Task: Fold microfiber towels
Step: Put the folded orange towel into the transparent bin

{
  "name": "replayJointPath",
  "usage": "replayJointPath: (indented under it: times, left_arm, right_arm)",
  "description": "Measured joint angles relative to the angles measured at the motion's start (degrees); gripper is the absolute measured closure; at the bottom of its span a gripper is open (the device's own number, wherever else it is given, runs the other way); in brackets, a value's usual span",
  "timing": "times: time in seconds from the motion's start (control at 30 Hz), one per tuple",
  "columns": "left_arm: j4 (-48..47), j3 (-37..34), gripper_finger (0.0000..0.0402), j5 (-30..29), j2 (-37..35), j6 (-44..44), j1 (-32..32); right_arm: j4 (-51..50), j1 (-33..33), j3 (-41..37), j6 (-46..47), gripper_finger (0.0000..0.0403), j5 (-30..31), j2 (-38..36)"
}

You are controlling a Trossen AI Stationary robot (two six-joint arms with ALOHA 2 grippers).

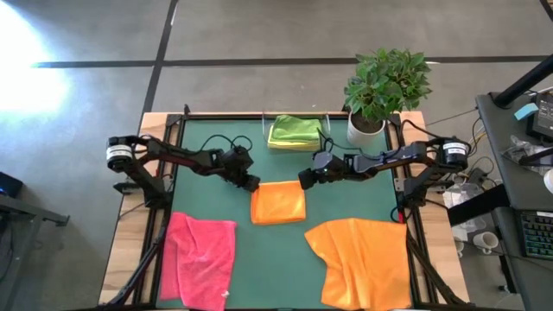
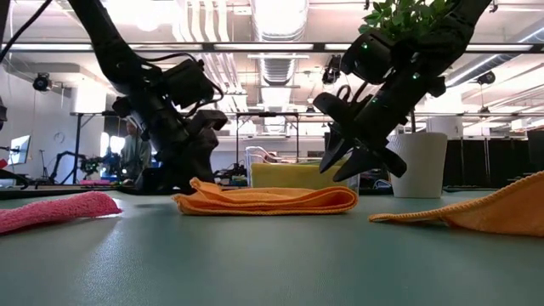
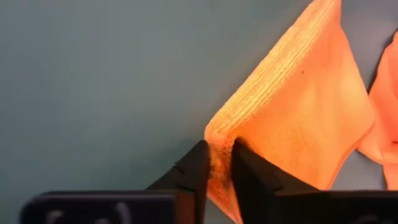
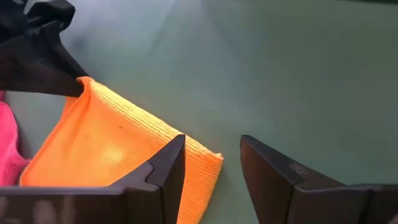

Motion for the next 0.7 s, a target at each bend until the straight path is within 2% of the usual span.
replayJointPath:
  times: [0.17,0.43,0.7]
  left_arm:
    - [0.12,-0.01,0.0397,0.03,0.0,0.71,0.0]
    - [1.23,-0.03,0.0394,0.12,0.0,0.8,0.02]
    - [1.11,-0.03,0.0394,0.23,-0.02,0.8,0.02]
  right_arm:
    - [0.07,0.85,0.0,1.45,0.0259,0.22,0.0]
    - [3.02,2.45,0.11,5.64,0.0259,2.08,4.12]
    - [4.91,2.36,3.11,5.9,0.0259,-0.84,10.41]
